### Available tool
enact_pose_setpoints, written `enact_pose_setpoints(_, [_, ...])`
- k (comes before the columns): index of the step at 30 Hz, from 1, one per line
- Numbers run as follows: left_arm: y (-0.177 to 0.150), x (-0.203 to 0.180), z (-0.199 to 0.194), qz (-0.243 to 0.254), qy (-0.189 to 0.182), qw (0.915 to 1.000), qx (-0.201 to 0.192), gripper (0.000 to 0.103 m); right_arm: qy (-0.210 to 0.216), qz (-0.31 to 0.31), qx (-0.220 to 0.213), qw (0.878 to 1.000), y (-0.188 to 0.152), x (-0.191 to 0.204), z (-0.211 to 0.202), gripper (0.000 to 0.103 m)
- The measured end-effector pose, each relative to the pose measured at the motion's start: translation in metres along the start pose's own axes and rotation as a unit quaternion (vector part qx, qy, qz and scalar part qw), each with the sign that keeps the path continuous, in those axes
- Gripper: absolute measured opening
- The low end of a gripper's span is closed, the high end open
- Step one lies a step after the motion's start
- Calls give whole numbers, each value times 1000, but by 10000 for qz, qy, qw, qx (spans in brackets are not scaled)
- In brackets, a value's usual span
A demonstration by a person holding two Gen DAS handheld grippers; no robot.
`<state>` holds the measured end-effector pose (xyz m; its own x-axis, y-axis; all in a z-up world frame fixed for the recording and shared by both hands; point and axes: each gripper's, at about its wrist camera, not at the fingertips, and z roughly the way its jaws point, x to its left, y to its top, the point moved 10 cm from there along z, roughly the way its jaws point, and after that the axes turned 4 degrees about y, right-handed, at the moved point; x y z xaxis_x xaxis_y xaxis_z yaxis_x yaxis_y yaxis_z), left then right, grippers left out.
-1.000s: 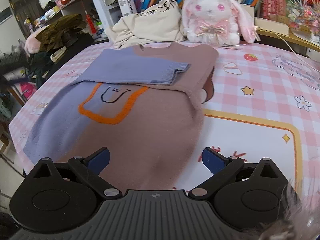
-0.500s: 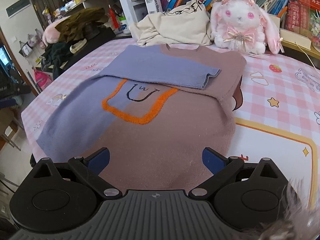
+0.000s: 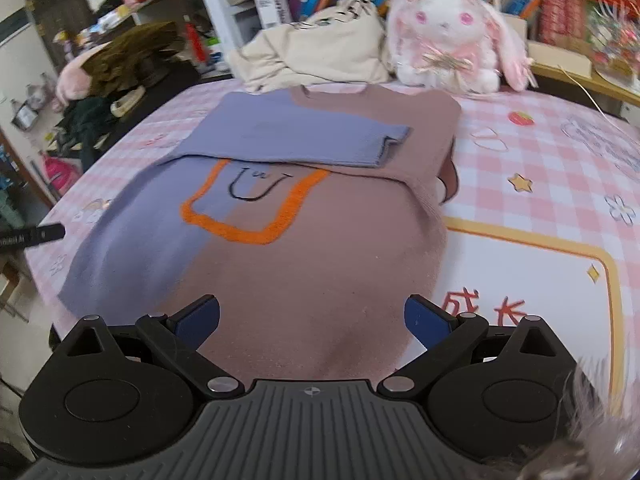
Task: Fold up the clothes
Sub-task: 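Open the left tool and move both tools to the sweater hem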
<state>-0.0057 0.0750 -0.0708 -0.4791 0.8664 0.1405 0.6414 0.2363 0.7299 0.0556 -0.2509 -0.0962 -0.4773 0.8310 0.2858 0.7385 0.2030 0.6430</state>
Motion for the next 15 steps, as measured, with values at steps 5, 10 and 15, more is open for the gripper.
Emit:
enact_pose_setpoints(5, [-13, -1, 23, 118, -311, 9989, 338, 60, -355, 176, 68, 9992, -4, -1, 3, 98])
enact_pose_setpoints(10, [-19, 2, 37, 165, -737, 9954, 586, 47, -809, 469, 199, 9954, -11, -2, 8, 90])
enact_pose_setpoints(15, [-19, 1, 43, 369, -1084, 9913, 655, 47, -1241, 739, 142, 9894, -16, 0, 10, 74])
